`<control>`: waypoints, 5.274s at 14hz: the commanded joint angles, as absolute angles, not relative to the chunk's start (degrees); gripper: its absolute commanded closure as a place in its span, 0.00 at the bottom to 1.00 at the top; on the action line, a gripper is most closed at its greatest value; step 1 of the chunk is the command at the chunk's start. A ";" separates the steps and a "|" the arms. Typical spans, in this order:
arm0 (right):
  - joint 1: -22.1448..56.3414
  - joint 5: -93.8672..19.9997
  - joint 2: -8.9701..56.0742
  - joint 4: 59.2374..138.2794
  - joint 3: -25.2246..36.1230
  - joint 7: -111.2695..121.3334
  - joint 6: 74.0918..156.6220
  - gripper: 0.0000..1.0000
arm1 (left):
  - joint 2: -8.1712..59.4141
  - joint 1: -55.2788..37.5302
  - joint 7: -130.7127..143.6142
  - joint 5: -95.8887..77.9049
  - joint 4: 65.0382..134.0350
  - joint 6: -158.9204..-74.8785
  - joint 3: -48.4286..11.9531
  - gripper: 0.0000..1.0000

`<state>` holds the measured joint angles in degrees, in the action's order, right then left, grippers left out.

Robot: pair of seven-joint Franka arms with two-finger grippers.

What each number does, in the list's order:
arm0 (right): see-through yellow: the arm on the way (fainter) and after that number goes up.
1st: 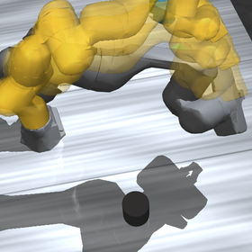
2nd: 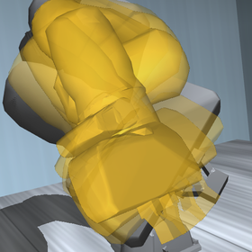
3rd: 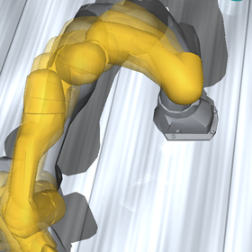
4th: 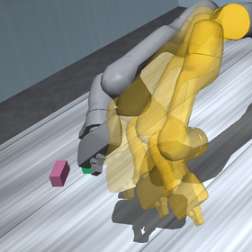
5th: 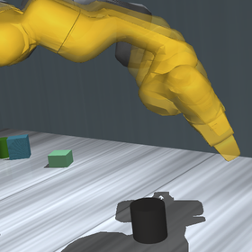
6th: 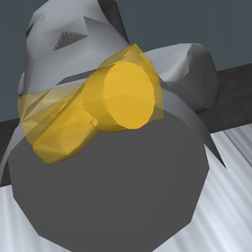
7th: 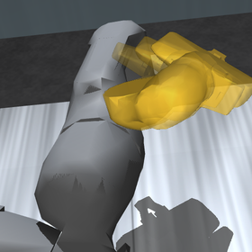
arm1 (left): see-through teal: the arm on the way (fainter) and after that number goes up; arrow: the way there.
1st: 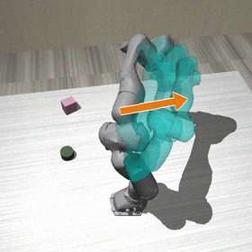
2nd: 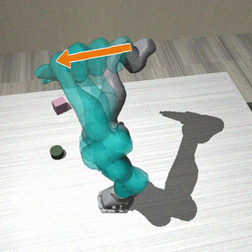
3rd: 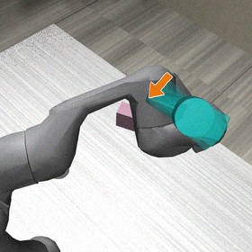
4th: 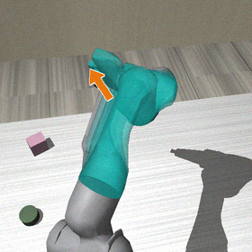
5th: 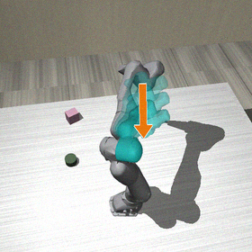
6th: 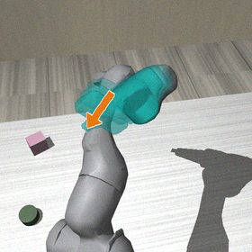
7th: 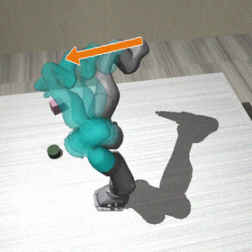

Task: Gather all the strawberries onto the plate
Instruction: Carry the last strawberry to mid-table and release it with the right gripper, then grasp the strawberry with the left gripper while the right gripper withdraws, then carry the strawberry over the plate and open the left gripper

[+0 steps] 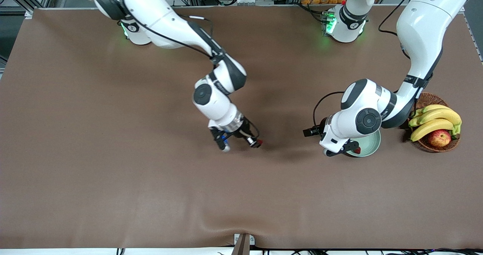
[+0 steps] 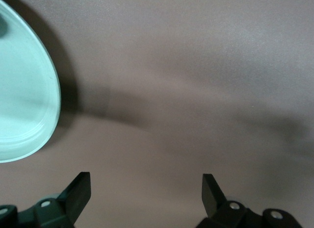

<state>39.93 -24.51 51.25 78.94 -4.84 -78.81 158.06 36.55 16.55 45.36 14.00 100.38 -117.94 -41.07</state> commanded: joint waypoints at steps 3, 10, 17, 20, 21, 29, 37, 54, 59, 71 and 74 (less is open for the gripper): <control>44.47 -26.19 55.46 73.74 -4.22 -83.83 160.31 0.10 | 37.00 15.56 48.67 15.20 100.37 -118.39 -41.22 0.00; 39.83 -24.70 51.25 74.88 -2.46 -82.54 152.08 0.00 | 39.10 14.68 52.10 16.61 100.37 -122.06 -41.22 0.00; 26.12 -24.43 42.20 74.88 -2.64 -69.28 127.57 0.00 | 43.85 3.54 55.28 22.50 92.13 -128.14 -37.88 0.00; 19.44 -24.61 38.77 74.88 -2.72 -61.20 117.19 0.00 | 44.82 -4.80 53.97 25.65 89.12 -128.14 -32.19 0.00; 17.34 -24.61 37.37 74.88 -2.64 -58.74 114.11 0.00 | 44.74 -7.01 52.31 27.58 89.12 -128.14 -30.25 0.00; 1.86 -19.63 27.70 74.53 -2.55 -31.93 93.54 0.00 | 48.42 -8.52 45.88 36.65 89.38 -132.34 -29.00 0.06; -2.55 -3.96 13.30 80.04 -2.55 -14.50 88.41 0.00 | 49.13 -9.32 46.58 36.47 89.47 -133.68 -29.00 0.27; -1.67 -0.61 4.05 82.79 -2.81 -14.41 90.00 0.00 | 46.33 -4.33 42.66 35.95 92.63 -133.33 -29.87 1.00; -1.32 -0.62 3.25 82.88 -2.99 -14.85 87.80 0.00 | 43.59 17.19 38.07 35.86 98.00 -126.69 -45.14 1.00; -0.35 -0.35 1.23 84.99 -2.99 -14.59 89.47 0.00 | 40.43 31.19 37.35 39.89 103.18 -104.59 -52.21 0.88; -0.79 -0.26 1.76 83.06 -2.90 -14.59 88.86 0.00 | 40.34 32.25 37.00 40.08 103.10 -104.59 -52.21 0.39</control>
